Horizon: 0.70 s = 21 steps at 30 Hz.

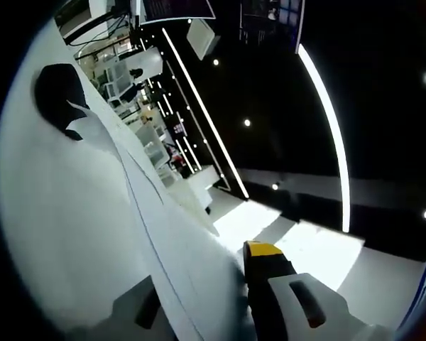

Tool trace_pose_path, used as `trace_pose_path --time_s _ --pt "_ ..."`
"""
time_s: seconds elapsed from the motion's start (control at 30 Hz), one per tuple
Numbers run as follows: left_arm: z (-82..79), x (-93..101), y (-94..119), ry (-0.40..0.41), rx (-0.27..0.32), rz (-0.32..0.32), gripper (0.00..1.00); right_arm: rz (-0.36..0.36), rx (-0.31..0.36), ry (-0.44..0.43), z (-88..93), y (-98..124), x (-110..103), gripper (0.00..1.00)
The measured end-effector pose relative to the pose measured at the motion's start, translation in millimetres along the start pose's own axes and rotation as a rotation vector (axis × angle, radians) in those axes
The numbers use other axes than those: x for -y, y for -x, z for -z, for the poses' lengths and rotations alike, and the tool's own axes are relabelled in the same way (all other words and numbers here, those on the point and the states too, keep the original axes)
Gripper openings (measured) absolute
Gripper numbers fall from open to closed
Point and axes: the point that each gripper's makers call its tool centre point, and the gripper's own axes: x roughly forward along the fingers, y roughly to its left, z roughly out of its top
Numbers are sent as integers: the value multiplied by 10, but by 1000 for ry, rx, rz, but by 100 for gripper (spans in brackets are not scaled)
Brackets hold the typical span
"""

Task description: Organize the stack of printing papers by aligning and flattening the scattered papers on the table

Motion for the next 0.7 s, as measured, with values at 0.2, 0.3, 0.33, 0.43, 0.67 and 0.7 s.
trace_pose_path --time_s 0.2,0.3,0.33,0.43,0.67,0.7 --pt "30 10 -9 -32 -17 -2 19 4 -48 -2 53 -80 31 0" --pt "26 3 -9 -34 -18 -4 19 9 -52 1 58 -55 48 0" --pt "30 3 -9 -36 -21 -5 18 9 -51 3 58 -56 48 0" --pt "41 -3 -7 -46 -28 -7 16 11 -50 13 54 -52 70 0" --pt "33 -29 5 -61 -24 -18 7 29 -49 36 60 -62 92 0" --pt "25 -28 5 -64 -17 -19 7 34 -48 42 61 -65 97 0"
